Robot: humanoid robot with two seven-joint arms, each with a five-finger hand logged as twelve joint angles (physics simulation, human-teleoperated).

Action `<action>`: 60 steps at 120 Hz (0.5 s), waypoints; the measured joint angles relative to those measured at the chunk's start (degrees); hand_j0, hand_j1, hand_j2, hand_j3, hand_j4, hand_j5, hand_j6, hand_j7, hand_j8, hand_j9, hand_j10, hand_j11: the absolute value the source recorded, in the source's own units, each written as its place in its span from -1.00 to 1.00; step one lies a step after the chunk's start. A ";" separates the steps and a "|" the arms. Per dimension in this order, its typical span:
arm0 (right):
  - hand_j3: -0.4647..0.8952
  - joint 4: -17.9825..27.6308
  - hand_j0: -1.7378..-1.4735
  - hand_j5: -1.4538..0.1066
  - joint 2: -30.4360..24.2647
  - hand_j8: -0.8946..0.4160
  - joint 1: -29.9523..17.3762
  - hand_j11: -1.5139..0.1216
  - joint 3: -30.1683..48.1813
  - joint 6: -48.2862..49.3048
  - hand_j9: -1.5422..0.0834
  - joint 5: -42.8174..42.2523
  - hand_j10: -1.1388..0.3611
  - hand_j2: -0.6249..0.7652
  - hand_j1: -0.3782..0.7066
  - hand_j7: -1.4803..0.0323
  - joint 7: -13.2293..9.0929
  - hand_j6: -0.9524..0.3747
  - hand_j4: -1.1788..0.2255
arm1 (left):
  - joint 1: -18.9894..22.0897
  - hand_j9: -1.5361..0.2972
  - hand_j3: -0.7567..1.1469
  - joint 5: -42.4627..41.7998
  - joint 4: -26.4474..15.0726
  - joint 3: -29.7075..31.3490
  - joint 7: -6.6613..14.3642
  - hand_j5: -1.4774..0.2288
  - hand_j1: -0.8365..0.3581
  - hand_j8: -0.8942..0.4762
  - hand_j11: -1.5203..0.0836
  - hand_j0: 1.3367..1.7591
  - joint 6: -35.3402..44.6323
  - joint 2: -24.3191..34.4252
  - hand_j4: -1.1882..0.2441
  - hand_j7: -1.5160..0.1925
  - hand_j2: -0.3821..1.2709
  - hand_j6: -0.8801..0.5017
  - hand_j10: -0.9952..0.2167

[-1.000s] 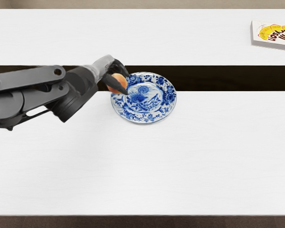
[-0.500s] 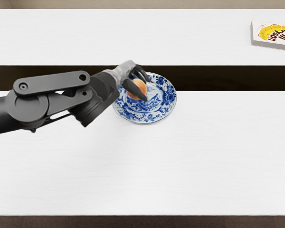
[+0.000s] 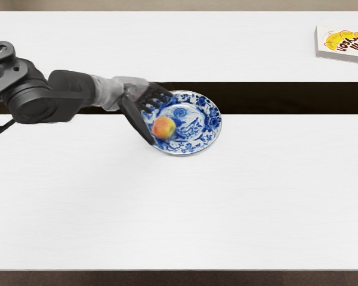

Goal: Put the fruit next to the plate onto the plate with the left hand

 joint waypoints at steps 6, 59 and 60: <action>-0.32 0.00 -0.40 0.83 0.00 0.34 0.00 0.82 0.00 0.00 0.87 0.00 0.49 -0.11 -0.90 0.93 0.00 0.41 0.65 | 0.41 0.45 -0.20 -3.82 0.03 -3.48 0.00 0.49 0.70 0.11 0.64 0.52 -7.44 5.33 0.44 0.53 -0.49 0.07 0.40; -0.32 0.00 -0.40 0.83 0.00 0.34 0.00 0.82 0.00 0.00 0.87 0.00 0.49 -0.11 -0.90 0.93 0.00 0.41 0.65 | 11.50 0.61 -0.20 -31.58 0.69 -9.25 0.00 0.67 0.90 0.24 0.83 0.52 -20.69 23.06 0.60 0.71 -0.53 0.21 0.57; -0.32 0.00 -0.40 0.83 0.00 0.34 0.00 0.82 0.00 0.00 0.87 0.00 0.49 -0.11 -0.90 0.93 0.00 0.41 0.65 | 11.90 0.62 -0.20 -31.86 0.71 -9.25 0.00 0.67 0.91 0.25 0.83 0.52 -20.71 23.42 0.60 0.71 -0.53 0.22 0.58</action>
